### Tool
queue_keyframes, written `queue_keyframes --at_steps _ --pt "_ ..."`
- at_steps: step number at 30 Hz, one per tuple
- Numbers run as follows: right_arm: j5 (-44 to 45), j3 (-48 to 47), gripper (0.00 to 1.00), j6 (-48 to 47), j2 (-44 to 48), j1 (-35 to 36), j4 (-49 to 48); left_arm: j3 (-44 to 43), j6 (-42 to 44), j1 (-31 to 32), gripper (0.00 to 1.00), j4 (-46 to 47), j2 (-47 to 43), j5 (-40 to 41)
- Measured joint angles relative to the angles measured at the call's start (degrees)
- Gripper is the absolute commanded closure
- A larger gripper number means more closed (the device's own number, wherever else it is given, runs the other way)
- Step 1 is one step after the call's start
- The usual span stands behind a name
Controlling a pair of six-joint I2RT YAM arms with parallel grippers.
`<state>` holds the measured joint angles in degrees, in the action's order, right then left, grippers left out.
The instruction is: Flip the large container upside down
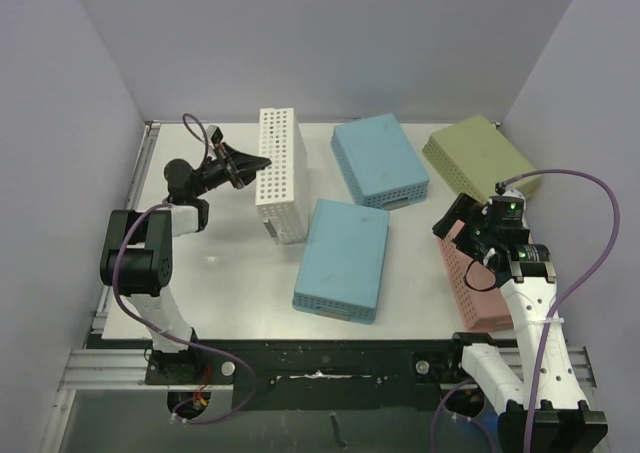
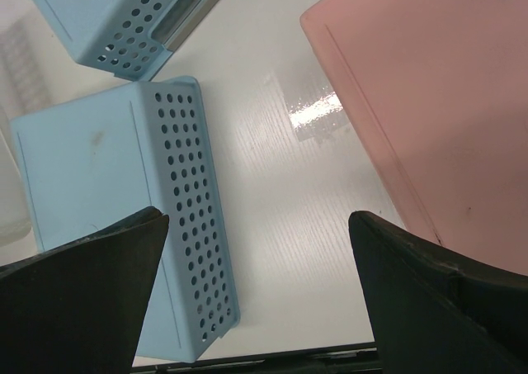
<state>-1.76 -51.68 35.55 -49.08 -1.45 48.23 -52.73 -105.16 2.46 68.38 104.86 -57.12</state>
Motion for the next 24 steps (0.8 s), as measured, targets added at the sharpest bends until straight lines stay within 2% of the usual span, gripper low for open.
queue_keyframes --at_steps 5,9,11,15,17,19,22,24 --pt "0.0 0.0 0.02 0.0 0.0 0.0 -0.07 3.45 -2.62 -1.64 1.0 7.21 0.11 -2.75" --pt "0.0 0.04 0.02 0.0 0.0 0.0 -0.13 8.52 -4.13 -6.54 0.86 12.11 1.73 -5.01" --pt "0.0 0.09 0.02 0.02 0.0 0.0 -0.15 10.93 -6.08 -9.7 0.67 15.19 3.65 -5.79" --pt "0.04 0.17 0.02 0.0 0.02 0.0 -0.13 14.25 -10.93 -17.22 0.42 18.82 5.42 -6.91" --pt "0.04 0.2 0.02 0.0 0.02 0.0 -0.13 16.35 -11.19 -21.07 0.37 19.23 5.35 -7.32" --pt "0.04 0.22 0.02 0.0 0.02 0.0 -0.13 17.9 -9.75 -23.41 0.26 18.6 5.05 -7.63" --pt "0.04 0.22 0.02 0.0 0.02 0.0 -0.13 18.73 -3.74 -25.05 0.25 12.66 2.56 -7.93" --pt "0.07 0.22 0.02 0.0 0.02 0.0 -0.13 18.73 3.13 -25.79 0.25 4.02 -0.85 -7.48"
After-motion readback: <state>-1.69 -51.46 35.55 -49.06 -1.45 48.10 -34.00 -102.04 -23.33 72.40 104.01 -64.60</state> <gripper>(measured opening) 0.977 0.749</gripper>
